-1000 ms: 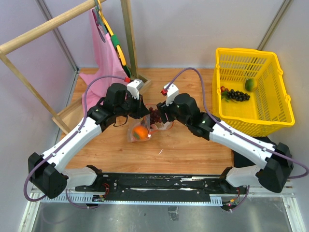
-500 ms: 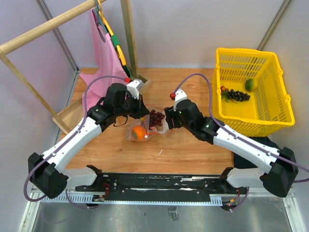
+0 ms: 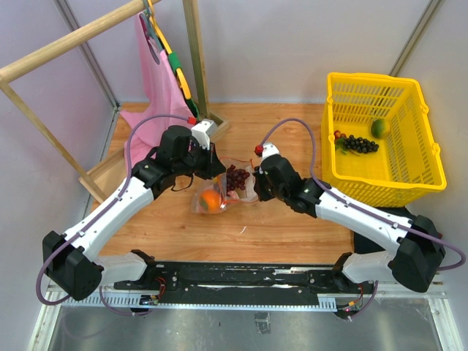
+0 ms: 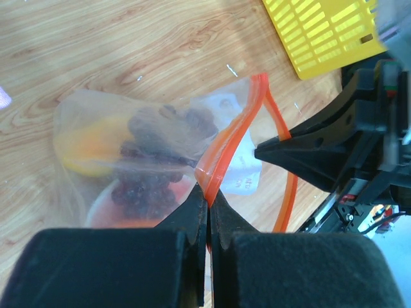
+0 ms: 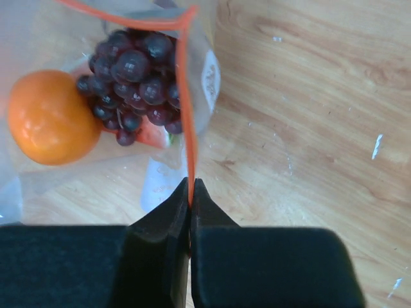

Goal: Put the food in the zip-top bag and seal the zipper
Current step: Place the fake fruit in the bin.

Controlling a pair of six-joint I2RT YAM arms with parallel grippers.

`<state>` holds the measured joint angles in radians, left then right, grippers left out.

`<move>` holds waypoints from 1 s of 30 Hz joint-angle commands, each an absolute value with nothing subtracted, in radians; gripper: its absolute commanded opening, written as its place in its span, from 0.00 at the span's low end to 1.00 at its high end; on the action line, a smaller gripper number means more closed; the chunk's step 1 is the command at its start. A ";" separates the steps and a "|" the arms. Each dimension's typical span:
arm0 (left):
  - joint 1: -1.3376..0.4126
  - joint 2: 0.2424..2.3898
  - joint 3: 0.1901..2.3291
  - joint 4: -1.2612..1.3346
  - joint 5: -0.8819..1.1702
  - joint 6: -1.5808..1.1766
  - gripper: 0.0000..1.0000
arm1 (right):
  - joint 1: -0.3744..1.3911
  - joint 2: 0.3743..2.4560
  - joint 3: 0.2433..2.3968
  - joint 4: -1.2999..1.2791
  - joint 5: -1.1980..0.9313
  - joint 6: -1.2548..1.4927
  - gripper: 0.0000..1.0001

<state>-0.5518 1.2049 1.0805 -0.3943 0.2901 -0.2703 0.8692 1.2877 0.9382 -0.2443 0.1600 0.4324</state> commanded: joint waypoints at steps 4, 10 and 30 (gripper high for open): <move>-0.541 1.174 1.080 -0.355 0.296 -0.272 0.00 | 0.874 1.285 1.198 -0.419 0.192 0.316 0.01; -0.539 1.167 1.079 -0.354 0.306 -0.272 0.00 | 0.868 1.344 1.392 -0.635 0.246 0.275 0.01; -0.532 1.183 1.077 -0.354 0.317 -0.278 0.00 | 0.754 1.353 1.378 -0.657 0.198 0.202 0.18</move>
<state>-0.5396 1.1942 1.0805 -0.3901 0.2981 -0.2745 0.7769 1.3586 1.3308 -0.6407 0.2253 0.2558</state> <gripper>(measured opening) 0.011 0.130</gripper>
